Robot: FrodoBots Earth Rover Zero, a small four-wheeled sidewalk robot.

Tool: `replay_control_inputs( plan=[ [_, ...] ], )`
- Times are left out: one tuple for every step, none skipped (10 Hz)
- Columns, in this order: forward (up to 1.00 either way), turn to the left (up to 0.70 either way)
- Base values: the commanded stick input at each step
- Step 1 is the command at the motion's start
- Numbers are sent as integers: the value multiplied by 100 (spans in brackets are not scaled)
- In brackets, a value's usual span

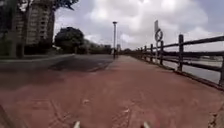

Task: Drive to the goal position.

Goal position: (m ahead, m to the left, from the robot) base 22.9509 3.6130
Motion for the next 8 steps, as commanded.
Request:
replay_control_inputs(
  plan=[
    [85,11],
    [85,11],
    [85,11],
    [85,11],
    [85,11],
    [85,11],
    [85,11],
    [85,11]
  ],
)
